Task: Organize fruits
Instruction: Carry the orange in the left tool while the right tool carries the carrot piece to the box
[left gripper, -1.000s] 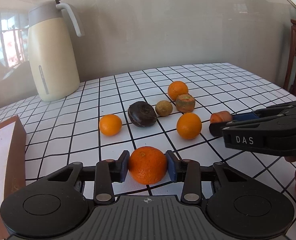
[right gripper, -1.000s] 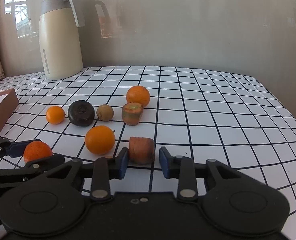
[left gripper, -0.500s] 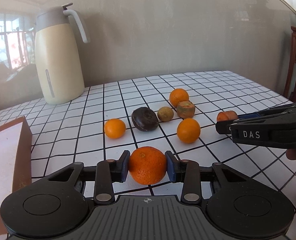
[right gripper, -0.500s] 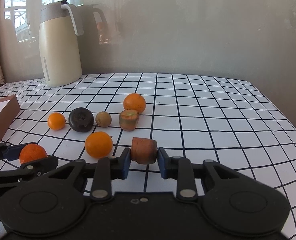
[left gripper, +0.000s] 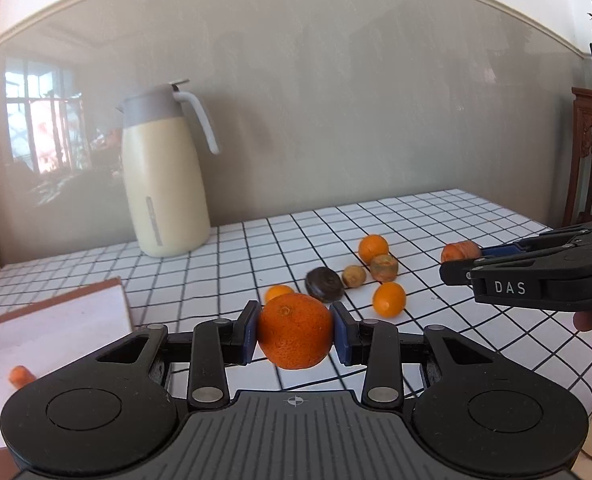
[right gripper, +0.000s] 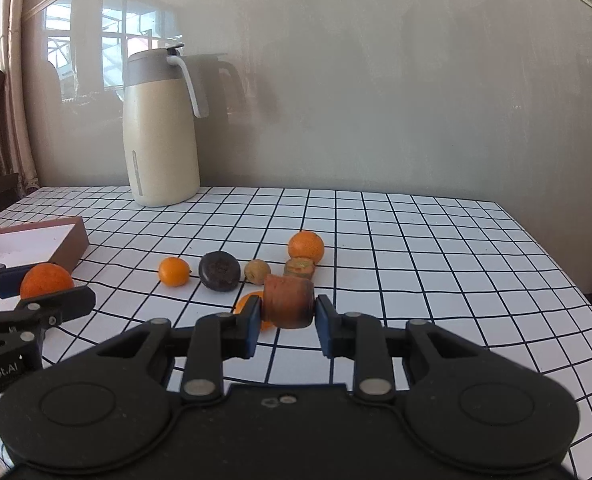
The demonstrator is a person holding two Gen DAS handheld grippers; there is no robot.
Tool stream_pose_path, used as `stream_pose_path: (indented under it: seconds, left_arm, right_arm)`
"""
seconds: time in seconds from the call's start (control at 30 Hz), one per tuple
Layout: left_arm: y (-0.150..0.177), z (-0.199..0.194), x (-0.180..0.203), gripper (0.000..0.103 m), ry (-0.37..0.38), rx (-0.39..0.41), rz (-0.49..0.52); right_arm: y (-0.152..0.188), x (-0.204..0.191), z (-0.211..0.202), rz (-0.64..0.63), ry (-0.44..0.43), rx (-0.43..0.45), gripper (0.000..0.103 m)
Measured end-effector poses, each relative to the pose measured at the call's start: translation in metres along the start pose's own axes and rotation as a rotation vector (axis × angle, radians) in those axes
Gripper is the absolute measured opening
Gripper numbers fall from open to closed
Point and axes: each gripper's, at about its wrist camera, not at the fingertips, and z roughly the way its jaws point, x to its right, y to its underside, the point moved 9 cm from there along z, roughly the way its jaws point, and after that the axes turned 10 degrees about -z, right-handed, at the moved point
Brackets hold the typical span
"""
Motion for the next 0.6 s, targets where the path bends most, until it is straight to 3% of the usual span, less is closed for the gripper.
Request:
stream_pose_path:
  seconds: [0.6]
  left_arm:
    - [0.004,-0.069,-0.080,0.038,-0.121,0.069,-0.062]
  right_arm:
    - [-0.028,-0.094,-0.046,-0.098,-0.141,0.093,0.020]
